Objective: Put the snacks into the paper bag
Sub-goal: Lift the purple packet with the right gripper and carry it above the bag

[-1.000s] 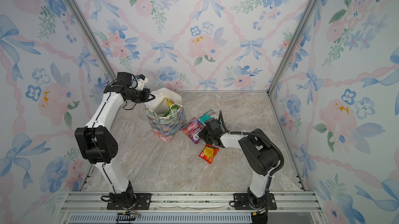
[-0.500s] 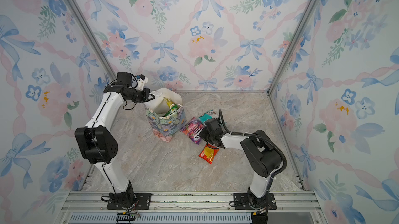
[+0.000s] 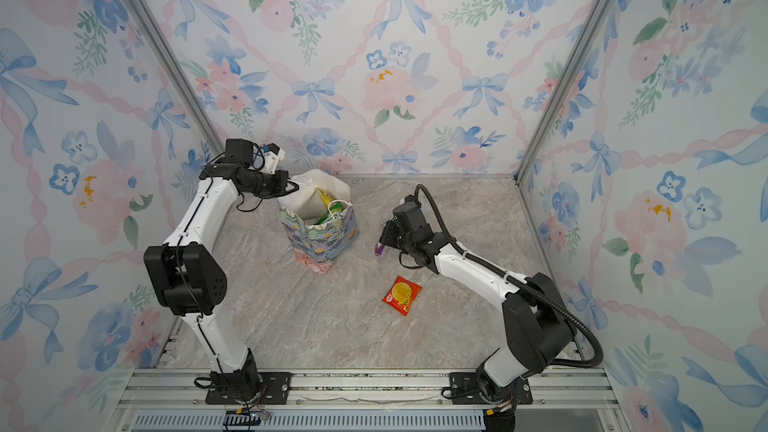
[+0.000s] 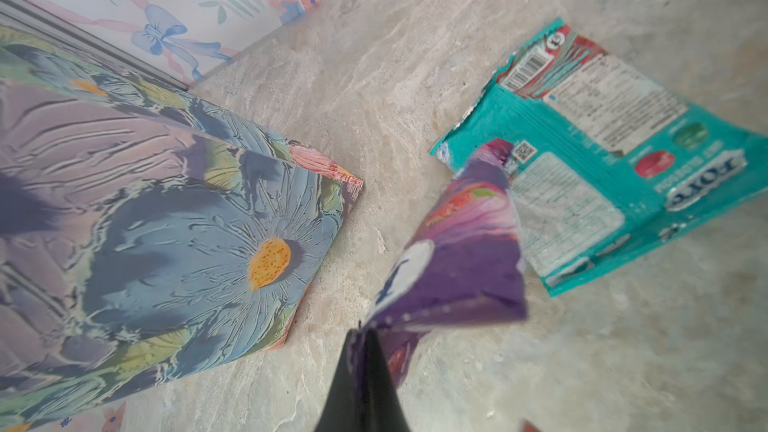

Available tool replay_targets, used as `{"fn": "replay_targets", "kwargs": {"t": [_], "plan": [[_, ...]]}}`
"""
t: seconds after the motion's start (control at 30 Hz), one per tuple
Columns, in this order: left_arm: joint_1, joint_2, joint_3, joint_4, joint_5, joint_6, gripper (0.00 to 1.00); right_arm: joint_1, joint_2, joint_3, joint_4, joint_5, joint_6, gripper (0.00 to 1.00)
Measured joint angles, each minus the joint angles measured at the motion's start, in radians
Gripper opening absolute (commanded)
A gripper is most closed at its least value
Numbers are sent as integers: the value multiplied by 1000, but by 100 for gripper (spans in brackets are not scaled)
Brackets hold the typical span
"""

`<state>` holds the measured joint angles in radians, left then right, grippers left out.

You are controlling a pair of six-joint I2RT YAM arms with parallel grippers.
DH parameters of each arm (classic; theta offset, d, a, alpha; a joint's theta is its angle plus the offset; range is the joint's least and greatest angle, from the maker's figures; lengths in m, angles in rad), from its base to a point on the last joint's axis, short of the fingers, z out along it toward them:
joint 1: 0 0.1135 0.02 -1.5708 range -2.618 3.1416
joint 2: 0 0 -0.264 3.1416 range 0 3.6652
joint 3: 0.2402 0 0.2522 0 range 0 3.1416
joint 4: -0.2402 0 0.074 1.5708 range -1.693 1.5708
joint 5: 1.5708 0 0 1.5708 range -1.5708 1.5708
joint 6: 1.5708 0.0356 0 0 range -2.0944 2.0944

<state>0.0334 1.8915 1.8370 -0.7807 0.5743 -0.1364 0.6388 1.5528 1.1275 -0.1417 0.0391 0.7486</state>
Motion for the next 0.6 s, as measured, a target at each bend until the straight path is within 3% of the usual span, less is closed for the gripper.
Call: {"fn": "replay_targets", "kwargs": {"t": [0.6], "plan": [[-2,0,0,0,3,0,0,0,-48,214,-185,-4,-185,0]]}}
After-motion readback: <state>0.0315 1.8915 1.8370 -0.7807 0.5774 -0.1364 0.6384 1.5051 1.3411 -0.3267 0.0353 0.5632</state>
